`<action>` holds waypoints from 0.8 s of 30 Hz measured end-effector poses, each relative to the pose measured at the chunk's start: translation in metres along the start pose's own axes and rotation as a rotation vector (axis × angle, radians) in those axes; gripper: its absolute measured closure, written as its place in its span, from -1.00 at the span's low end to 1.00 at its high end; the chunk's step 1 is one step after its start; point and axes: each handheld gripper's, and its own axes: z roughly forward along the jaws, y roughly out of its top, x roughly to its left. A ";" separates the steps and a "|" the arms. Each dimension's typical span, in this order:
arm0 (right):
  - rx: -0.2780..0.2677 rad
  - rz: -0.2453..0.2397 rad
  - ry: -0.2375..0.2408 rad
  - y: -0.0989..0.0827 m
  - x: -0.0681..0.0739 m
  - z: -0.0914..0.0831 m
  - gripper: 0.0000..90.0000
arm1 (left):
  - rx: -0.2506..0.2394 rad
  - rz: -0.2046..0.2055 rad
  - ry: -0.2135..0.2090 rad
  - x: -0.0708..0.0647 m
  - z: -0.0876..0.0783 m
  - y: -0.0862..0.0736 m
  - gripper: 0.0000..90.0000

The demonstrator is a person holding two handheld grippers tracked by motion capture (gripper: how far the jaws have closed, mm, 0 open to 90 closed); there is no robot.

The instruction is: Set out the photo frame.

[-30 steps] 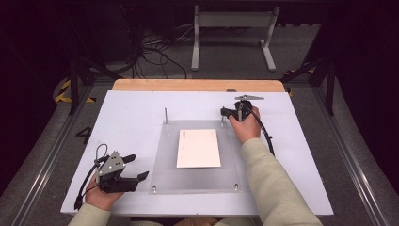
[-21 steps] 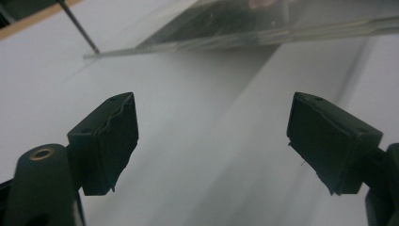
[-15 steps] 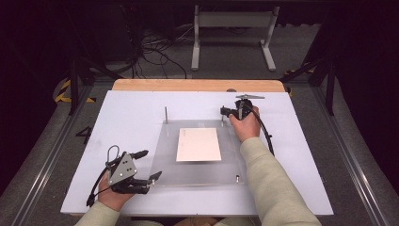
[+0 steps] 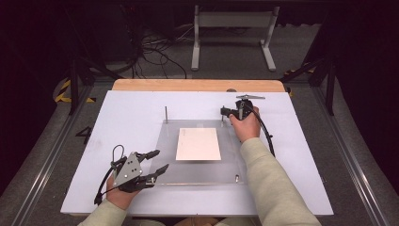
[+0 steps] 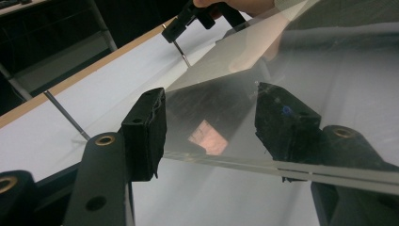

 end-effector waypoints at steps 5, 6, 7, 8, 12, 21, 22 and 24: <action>0.012 -0.015 0.006 0.001 0.000 -0.004 0.84 | 0.010 0.007 0.010 0.000 0.000 0.000 -0.02; 0.016 -0.021 -0.002 0.002 0.001 -0.005 0.80 | 0.013 0.004 0.010 0.000 0.000 0.000 -0.02; 0.017 -0.027 -0.013 0.002 0.001 -0.007 0.75 | 0.010 0.002 0.011 0.001 0.000 0.000 -0.02; 0.013 -0.032 -0.022 0.002 0.002 -0.010 0.69 | 0.010 -0.003 0.010 0.001 0.000 0.000 -0.01; -0.012 -0.051 -0.028 0.001 0.001 -0.027 0.58 | 0.013 -0.002 0.012 0.001 -0.001 0.001 -0.02; -0.072 -0.128 0.038 -0.008 0.009 -0.082 0.39 | 0.018 -0.008 0.013 0.002 -0.001 0.003 -0.02; -0.078 -0.146 0.048 -0.010 0.011 -0.090 0.38 | 0.018 -0.011 0.013 0.002 -0.001 0.003 -0.02; -0.085 -0.160 0.060 -0.014 0.015 -0.099 0.35 | 0.016 -0.011 0.013 0.002 -0.001 0.003 -0.02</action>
